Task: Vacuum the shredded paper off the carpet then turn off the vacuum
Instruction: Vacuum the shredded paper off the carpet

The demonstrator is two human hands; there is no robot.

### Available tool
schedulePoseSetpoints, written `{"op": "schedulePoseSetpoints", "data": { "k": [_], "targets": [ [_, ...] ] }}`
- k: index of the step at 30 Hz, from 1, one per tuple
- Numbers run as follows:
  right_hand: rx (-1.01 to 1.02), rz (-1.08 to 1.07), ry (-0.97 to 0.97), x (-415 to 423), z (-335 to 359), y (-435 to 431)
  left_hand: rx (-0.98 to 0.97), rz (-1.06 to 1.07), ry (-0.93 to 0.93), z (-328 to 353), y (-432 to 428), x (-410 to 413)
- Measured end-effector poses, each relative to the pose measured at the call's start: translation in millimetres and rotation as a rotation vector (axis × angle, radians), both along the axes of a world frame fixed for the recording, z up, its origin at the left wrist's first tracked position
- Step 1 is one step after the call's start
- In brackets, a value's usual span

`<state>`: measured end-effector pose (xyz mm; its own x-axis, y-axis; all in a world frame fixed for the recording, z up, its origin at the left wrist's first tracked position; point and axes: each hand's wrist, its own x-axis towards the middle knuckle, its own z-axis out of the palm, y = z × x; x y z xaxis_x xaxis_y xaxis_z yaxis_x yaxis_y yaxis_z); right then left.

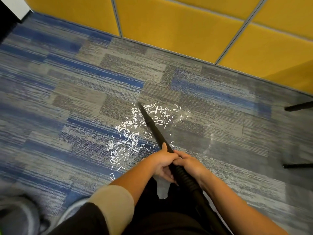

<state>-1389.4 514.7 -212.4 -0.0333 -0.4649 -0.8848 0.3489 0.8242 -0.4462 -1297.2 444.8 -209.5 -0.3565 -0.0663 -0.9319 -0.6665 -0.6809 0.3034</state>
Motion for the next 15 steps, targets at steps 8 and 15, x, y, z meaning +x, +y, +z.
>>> {"op": "schedulePoseSetpoints", "data": {
  "k": [8,15],
  "targets": [
    [0.005,0.104,0.003,8.6,0.3,-4.4,-0.003,0.042,-0.019,2.1,1.4,14.7],
    [-0.012,0.05,-0.006,3.3,6.5,-1.8,-0.015,0.001,-0.004,-1.6,2.4,6.1]
  ]
}}
